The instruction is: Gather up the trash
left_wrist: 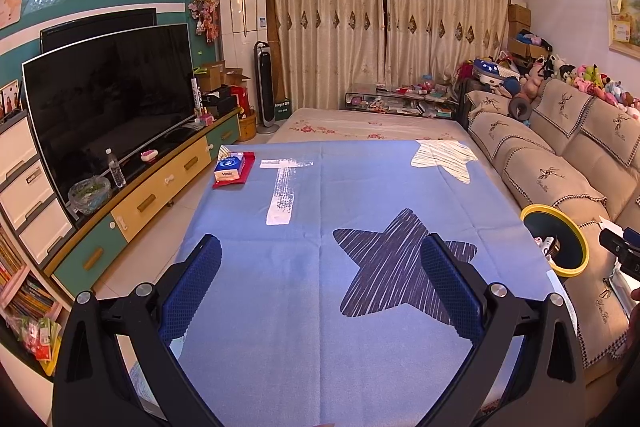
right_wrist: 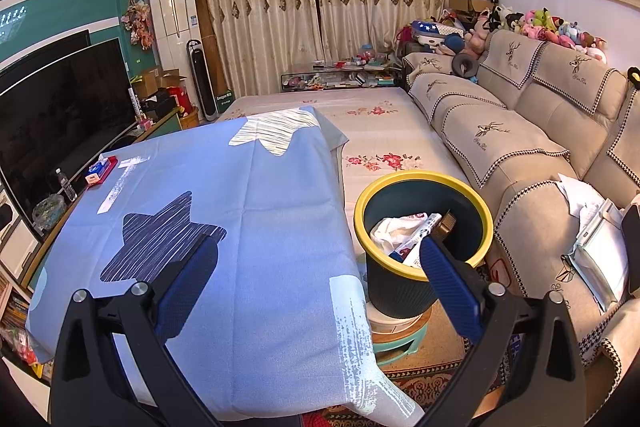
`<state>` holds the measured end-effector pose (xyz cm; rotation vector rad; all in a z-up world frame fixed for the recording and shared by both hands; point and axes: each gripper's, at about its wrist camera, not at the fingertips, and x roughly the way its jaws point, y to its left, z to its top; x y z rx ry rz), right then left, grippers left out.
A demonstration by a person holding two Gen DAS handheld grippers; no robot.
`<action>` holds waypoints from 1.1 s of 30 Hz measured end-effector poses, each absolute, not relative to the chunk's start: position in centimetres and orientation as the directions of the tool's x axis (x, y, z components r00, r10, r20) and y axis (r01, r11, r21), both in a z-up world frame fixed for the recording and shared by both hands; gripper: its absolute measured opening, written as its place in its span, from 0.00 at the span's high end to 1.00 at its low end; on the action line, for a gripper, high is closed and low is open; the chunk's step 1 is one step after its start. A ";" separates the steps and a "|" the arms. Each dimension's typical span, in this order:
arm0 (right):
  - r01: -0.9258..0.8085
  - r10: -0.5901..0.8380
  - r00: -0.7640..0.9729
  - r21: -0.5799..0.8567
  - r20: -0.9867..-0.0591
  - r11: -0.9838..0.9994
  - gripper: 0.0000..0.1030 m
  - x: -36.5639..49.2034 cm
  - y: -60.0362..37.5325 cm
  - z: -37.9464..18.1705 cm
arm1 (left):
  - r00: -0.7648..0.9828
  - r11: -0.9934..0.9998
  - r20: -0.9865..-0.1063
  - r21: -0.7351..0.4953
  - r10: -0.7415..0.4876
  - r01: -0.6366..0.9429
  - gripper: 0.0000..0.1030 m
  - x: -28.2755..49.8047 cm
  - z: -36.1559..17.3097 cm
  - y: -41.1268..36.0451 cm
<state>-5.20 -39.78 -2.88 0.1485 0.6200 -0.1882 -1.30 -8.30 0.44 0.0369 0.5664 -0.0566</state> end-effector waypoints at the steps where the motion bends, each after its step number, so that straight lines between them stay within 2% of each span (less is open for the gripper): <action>1: 0.219 -0.130 0.798 0.082 -0.589 0.972 0.07 -5.2 -39.8 -2.9 | 0.842 0.998 -0.537 0.019 -0.044 0.064 0.05 -1.3 0.4 -8.2; 33: 0.215 -0.124 0.792 0.083 -0.598 0.973 0.07 -5.2 -39.2 -3.9 | 0.834 0.996 -0.548 0.008 -0.070 0.089 0.05 -1.2 -0.2 -8.2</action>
